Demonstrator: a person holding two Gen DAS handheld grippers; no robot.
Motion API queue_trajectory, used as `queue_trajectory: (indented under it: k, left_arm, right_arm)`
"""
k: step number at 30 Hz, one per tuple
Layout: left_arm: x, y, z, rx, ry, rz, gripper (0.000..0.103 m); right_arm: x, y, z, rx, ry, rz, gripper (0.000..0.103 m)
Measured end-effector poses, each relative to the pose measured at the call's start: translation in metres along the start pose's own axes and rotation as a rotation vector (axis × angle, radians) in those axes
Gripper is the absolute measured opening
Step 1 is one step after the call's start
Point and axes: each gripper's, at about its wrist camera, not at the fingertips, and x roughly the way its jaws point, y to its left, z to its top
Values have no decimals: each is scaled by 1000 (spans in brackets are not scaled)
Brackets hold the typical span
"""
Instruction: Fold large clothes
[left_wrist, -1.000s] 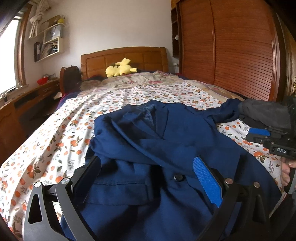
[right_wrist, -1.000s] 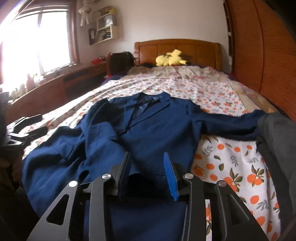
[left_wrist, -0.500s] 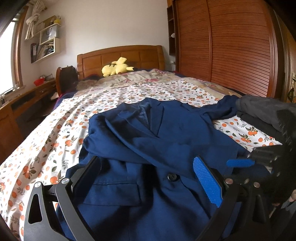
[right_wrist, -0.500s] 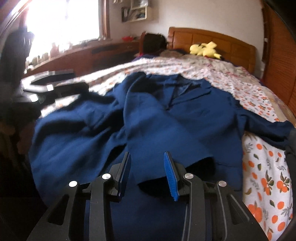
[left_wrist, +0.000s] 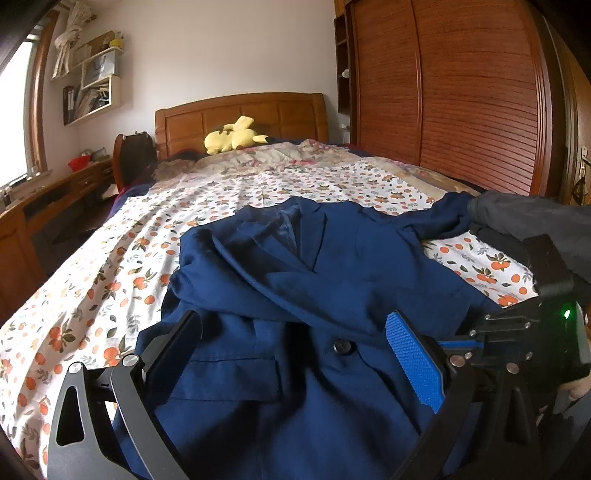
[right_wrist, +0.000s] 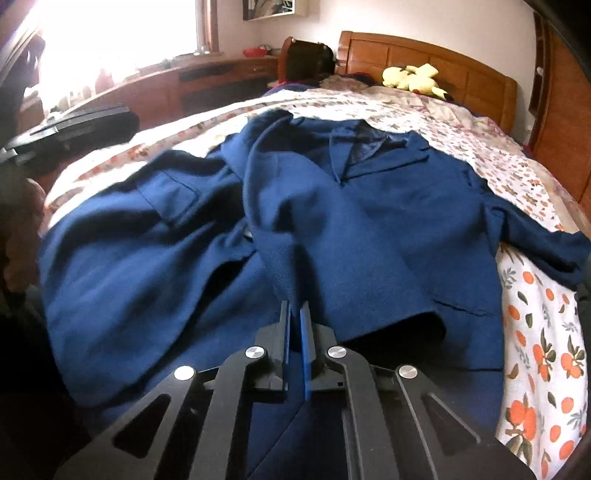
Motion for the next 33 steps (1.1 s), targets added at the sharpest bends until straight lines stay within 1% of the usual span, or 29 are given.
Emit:
queue_trajectory:
  k: [8, 14, 18, 19, 22, 23, 27, 31, 32, 33]
  left_arm:
    - [-19, 12, 0, -25, -30, 10, 100]
    - [-27, 19, 2, -26, -44, 20, 100]
    - [-31, 23, 1, -29, -49, 21, 100]
    - [-32, 25, 1, -29, -52, 22, 100]
    - [-36, 27, 0, -30, -53, 22, 100]
    - [-36, 27, 0, -30, -54, 23, 100]
    - [-38, 29, -1, -38, -54, 17, 100]
    - [-41, 25, -1, -45, -68, 4, 100]
    - [-42, 23, -1, -40, -77, 6, 100]
    - [-42, 21, -2, -35, -83, 9, 100]
  right_arm:
    - [-64, 2, 29, 45, -160, 17, 3]
    - [-98, 8, 46, 48, -206, 55, 3]
    - [-108, 5, 54, 71, -221, 76, 3]
    - [-109, 3, 55, 73, -222, 70, 3]
    - [-103, -5, 55, 74, -206, 15, 3]
    - [-100, -11, 55, 81, -199, -17, 3]
    - [-91, -37, 55, 106, -196, -188, 7]
    - [-81, -65, 53, 146, -189, -267, 8]
    - [-79, -70, 52, 146, -195, -285, 10]
    - [-77, -73, 51, 148, -194, -291, 15]
